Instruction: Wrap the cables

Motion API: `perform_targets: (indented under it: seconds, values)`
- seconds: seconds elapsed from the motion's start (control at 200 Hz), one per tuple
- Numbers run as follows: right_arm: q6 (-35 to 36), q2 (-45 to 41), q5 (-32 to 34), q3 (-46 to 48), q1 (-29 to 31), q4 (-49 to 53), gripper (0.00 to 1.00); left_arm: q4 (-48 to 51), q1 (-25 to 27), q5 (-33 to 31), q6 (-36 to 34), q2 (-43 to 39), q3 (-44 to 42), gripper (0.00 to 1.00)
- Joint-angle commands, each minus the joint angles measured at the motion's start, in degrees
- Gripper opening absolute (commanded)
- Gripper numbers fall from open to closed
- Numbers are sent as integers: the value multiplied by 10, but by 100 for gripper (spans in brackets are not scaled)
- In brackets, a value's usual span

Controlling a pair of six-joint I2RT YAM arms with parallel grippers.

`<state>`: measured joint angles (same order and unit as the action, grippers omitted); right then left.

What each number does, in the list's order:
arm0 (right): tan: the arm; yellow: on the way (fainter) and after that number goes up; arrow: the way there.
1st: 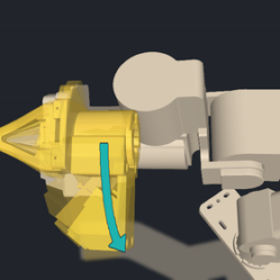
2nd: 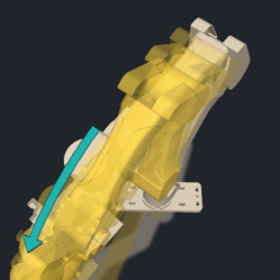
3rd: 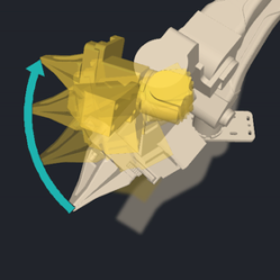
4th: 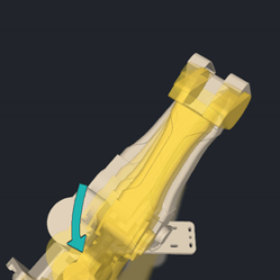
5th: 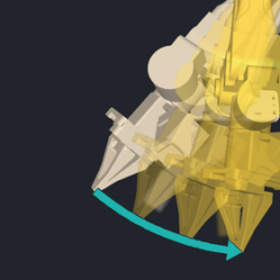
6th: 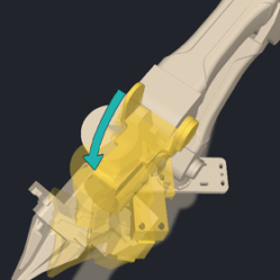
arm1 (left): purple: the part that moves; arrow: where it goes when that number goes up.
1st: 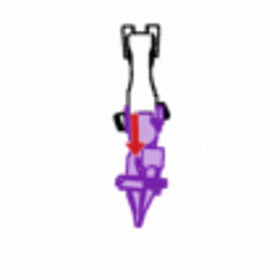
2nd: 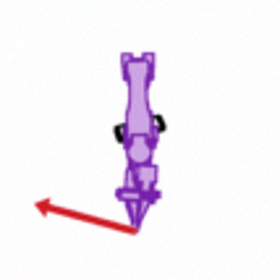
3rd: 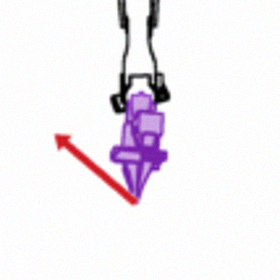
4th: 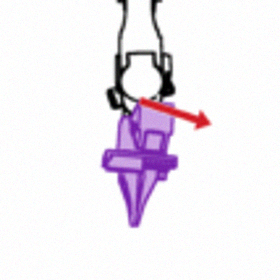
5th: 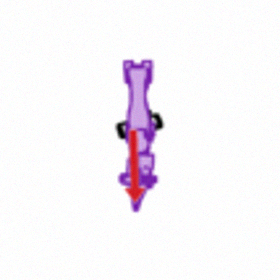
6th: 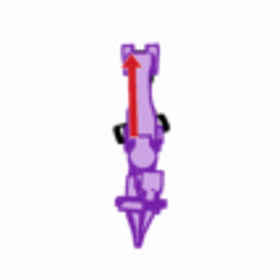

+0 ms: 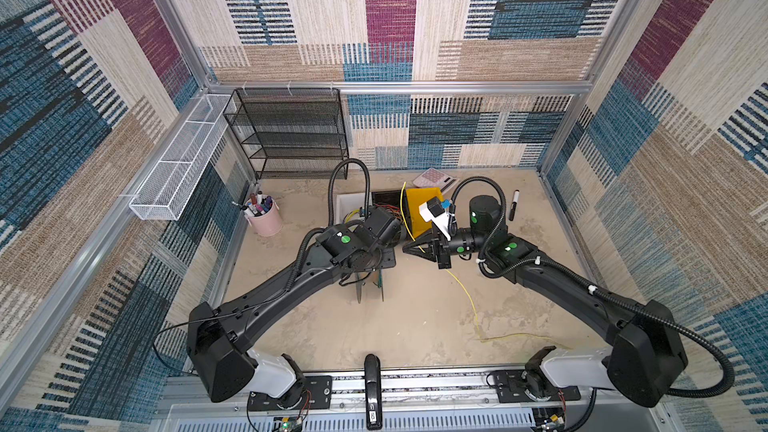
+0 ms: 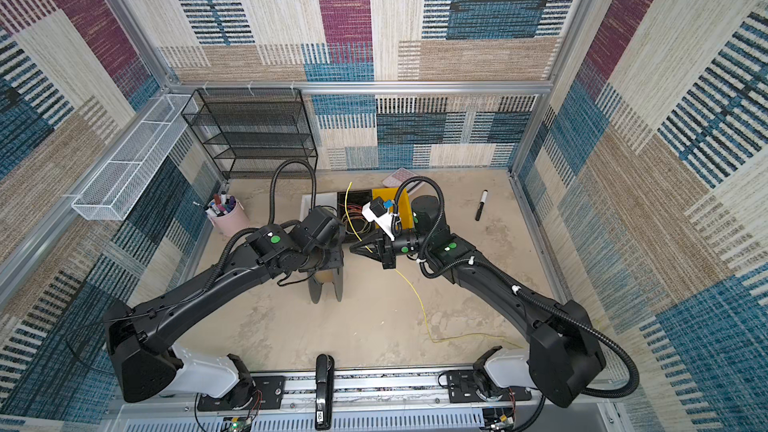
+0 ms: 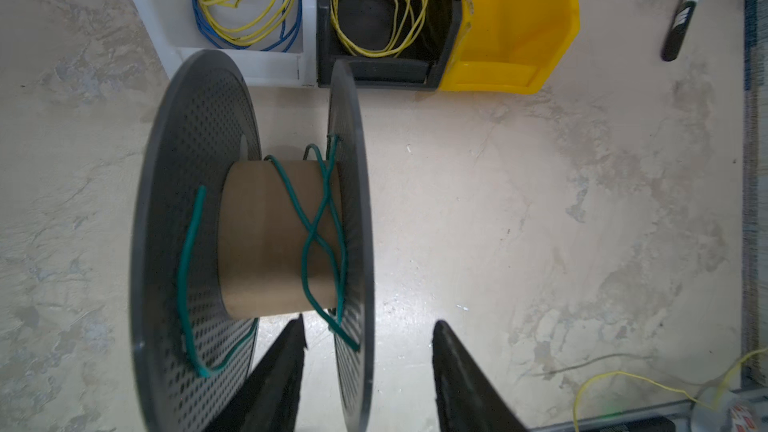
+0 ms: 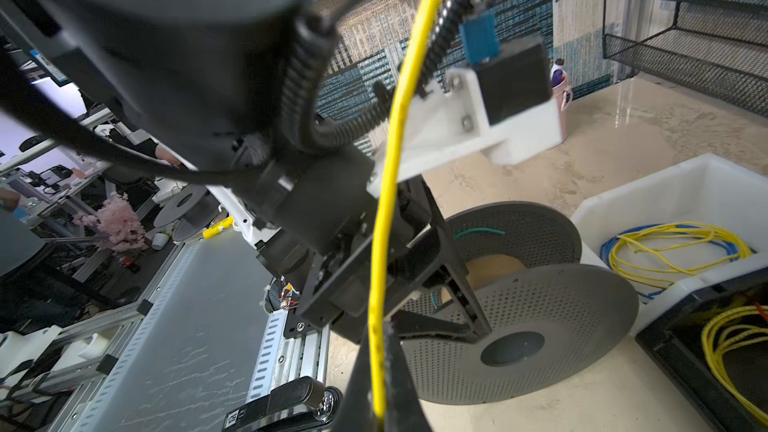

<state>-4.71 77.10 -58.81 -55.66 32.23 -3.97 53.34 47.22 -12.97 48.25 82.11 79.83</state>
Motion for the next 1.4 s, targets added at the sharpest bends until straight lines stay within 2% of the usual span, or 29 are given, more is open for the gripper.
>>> perform_targets:
  seconds: [0.0, 0.17, 0.286, 0.361, 0.561, 0.796, 1.107, 1.207, 1.397]
  values:
    - [-20, 20, -39, -9, 3, 3, 4, 56, -2, 9, -24, -19, 15, 50]
    - [1, 57, -24, -49, 56, 79, 5, 130, -23, 28, -56, -72, 23, 46]
    - [-62, 84, -34, -43, 95, 49, 4, 168, -37, 31, -70, -116, 20, 44]
    - [-82, 87, -12, -29, 115, 45, 4, 174, -45, 35, -75, -134, 6, 43]
    - [-137, 106, 11, 6, 117, -5, 3, 133, -48, 66, -73, -163, -65, 44]
    - [-136, 145, 29, -20, 120, 8, 3, 81, -49, 92, -72, -185, -117, 50]
    - [-122, 157, 55, -47, 136, 62, 3, 55, -58, 95, -73, -179, -126, 50]
    - [-131, 157, 69, -48, 136, 73, 2, 56, -59, 87, -71, -178, -125, 49]
    - [-165, 146, 108, -26, 136, 47, 1, 52, -75, 69, -74, -190, -120, 53]
